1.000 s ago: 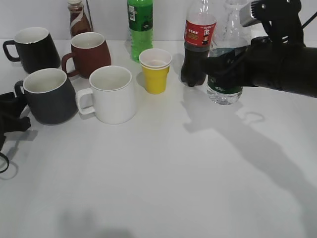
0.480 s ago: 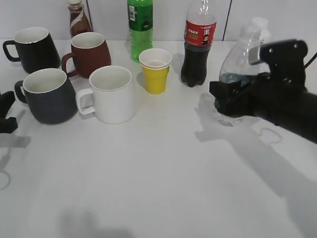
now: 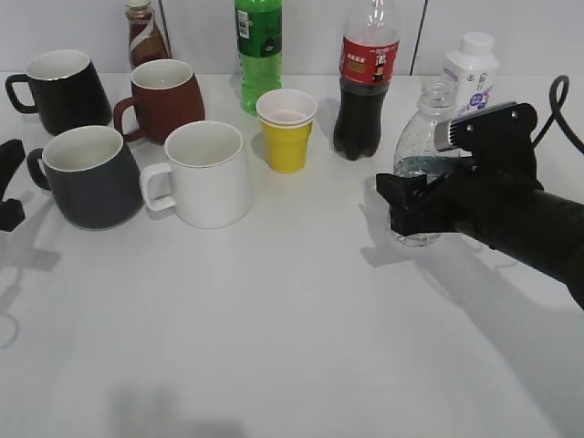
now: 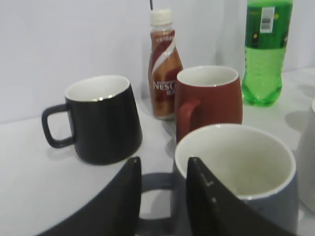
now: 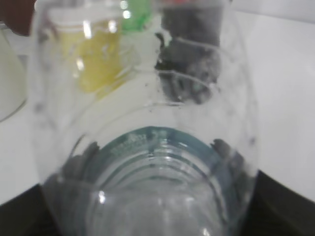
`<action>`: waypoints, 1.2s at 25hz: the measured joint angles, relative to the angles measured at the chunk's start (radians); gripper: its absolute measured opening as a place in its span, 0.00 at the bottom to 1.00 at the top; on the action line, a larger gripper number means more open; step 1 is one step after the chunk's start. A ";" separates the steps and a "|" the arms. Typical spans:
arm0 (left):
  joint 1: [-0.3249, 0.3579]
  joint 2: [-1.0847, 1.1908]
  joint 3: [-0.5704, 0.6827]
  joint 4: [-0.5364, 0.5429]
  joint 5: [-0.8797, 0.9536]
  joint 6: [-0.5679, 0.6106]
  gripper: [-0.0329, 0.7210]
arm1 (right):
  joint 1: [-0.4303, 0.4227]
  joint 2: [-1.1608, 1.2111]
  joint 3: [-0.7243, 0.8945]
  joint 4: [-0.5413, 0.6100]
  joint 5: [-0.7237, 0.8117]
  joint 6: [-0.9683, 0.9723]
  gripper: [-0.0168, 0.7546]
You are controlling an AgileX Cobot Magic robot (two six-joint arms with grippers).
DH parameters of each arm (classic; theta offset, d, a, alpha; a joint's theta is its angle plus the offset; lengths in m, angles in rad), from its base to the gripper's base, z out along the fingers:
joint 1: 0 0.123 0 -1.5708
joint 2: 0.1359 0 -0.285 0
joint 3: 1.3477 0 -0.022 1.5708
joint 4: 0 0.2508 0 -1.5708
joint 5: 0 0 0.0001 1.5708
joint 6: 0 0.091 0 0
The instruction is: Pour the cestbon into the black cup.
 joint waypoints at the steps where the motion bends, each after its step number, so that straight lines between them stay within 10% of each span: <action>1: 0.000 -0.007 0.000 0.001 0.000 0.000 0.36 | 0.000 0.000 0.000 0.005 0.000 -0.005 0.69; 20: 0.000 -0.360 -0.012 0.040 0.328 -0.118 0.36 | 0.000 -0.158 -0.001 0.024 -0.014 -0.031 0.80; 30: -0.077 -0.923 -0.222 0.192 1.156 -0.429 0.50 | 0.000 -0.657 -0.118 -0.036 0.622 -0.035 0.80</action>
